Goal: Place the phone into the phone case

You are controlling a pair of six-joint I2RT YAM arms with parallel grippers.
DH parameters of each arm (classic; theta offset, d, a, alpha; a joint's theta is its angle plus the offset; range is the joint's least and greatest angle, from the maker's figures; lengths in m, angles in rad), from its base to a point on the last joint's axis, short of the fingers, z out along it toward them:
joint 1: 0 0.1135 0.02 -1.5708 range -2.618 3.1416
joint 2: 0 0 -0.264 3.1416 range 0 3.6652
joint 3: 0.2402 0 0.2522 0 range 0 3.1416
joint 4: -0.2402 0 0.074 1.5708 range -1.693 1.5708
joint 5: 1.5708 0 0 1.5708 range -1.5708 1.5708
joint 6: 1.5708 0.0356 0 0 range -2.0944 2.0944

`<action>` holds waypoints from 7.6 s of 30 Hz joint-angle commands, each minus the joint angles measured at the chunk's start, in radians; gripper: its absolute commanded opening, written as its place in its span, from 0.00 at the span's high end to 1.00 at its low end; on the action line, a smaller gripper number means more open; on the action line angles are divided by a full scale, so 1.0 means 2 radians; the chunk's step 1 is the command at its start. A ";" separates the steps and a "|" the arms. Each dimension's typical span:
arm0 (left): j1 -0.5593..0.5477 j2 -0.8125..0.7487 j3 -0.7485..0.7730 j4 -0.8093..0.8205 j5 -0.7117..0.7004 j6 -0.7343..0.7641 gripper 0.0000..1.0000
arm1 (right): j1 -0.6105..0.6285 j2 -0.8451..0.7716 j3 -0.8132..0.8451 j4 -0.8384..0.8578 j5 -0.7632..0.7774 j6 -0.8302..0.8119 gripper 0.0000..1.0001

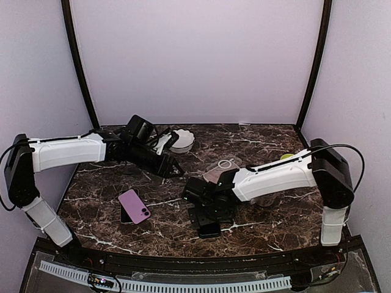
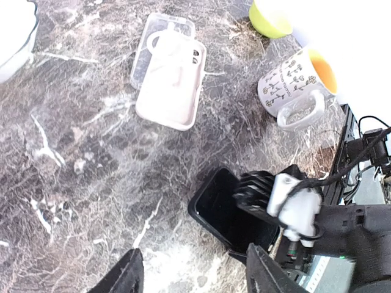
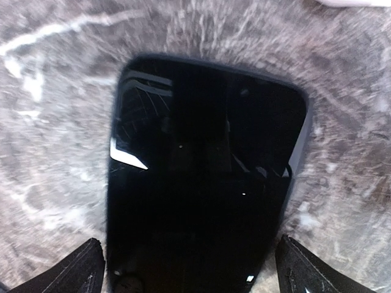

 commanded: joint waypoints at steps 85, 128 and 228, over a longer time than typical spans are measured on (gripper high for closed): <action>-0.117 -0.040 -0.380 0.683 -0.058 0.126 0.95 | -0.018 -0.178 -0.166 0.476 0.059 -0.367 0.01; -0.117 -0.085 -0.375 0.563 -0.019 0.123 1.00 | -0.030 -0.223 -0.186 0.383 -0.028 -0.415 0.02; 0.041 -0.224 -0.224 0.110 -0.266 -0.103 0.01 | -0.173 0.073 0.109 0.290 -0.300 -0.154 1.00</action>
